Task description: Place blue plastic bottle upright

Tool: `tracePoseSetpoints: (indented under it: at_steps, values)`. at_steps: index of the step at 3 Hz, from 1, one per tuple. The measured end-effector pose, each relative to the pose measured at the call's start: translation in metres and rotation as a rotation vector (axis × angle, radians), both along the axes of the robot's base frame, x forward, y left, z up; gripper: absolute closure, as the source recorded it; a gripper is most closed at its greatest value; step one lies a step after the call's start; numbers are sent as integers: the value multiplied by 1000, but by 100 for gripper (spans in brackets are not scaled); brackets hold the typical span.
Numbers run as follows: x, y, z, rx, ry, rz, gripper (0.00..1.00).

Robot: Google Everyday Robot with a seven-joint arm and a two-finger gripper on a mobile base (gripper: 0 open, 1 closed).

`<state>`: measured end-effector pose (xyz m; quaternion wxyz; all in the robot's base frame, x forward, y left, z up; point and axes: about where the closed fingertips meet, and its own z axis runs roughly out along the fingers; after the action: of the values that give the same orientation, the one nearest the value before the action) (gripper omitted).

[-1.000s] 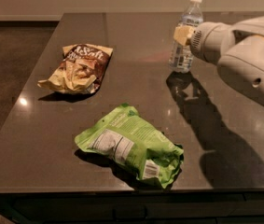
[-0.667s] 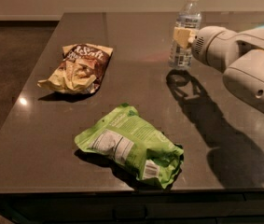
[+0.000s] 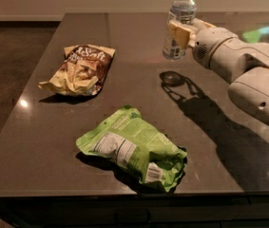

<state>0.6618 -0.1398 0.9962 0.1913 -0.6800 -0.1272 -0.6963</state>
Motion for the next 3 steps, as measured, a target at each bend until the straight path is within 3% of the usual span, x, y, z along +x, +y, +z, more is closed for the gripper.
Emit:
tracePoseSetpoints:
  at_steps: [1, 2, 3]
  values:
    - [-3, 10, -7, -12, -47, 37, 100]
    - [-4, 16, -20, -33, -63, 54, 100]
    - [-1, 17, -36, -60, -46, 58, 100]
